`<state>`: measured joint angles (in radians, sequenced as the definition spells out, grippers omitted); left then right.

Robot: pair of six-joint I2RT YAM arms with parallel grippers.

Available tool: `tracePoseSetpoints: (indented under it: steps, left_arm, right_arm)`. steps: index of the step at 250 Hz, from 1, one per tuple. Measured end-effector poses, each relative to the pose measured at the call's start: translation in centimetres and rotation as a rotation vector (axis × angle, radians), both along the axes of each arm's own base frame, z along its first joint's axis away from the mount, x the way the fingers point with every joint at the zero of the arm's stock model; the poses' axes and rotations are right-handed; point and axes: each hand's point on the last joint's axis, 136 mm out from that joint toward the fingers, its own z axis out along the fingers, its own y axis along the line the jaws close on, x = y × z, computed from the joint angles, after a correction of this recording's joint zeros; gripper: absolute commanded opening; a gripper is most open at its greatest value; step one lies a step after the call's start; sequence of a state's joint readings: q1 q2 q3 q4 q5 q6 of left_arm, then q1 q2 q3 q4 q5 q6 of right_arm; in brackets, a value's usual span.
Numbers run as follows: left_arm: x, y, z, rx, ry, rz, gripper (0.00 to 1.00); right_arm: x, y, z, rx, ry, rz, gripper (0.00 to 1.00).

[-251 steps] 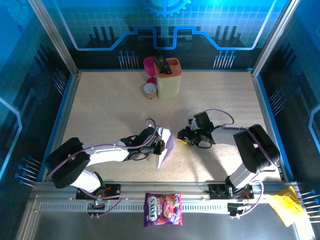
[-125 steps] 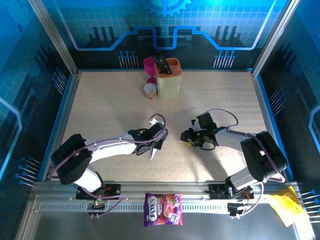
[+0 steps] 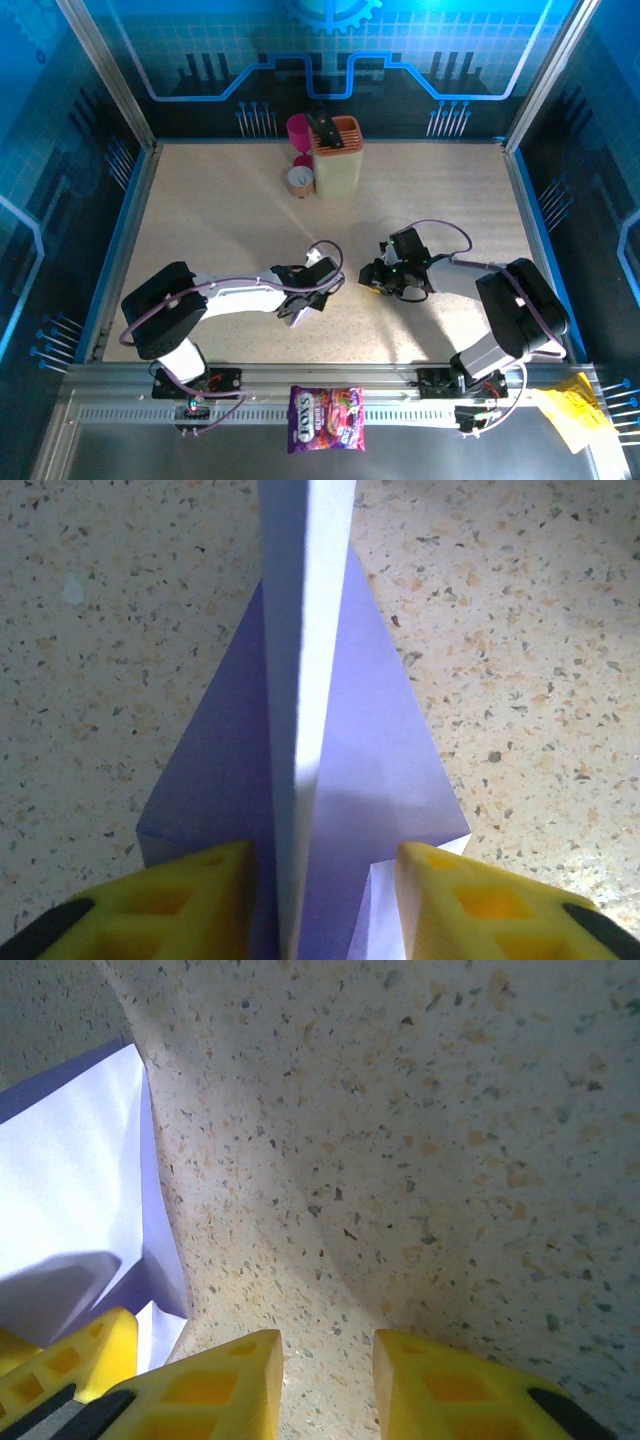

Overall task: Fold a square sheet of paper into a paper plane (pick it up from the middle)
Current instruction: Turn over a paper plane at the center of the table.

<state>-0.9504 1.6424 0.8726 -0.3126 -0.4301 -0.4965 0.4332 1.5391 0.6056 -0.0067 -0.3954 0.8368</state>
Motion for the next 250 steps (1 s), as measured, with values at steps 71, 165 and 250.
tracePoseSetpoints:
  steps: [71, 165, 250]
  left_arm:
    - [-0.4, -0.1, -0.9, 0.017, 0.014, -0.009, 0.49]
    - [-0.6, -0.2, -2.2, -0.029, 0.018, 0.046, 0.49]
    - [-0.3, -0.5, -2.1, -0.077, 0.005, 0.085, 0.53]
  right_arm:
    - [0.0, 0.0, -0.2, -0.001, 0.004, 0.002, 0.29]
    - [0.0, 0.1, -0.1, 0.001, -0.001, 0.001, 0.29]
    - [0.0, 0.1, -0.1, 0.001, 0.000, 0.001, 0.29]
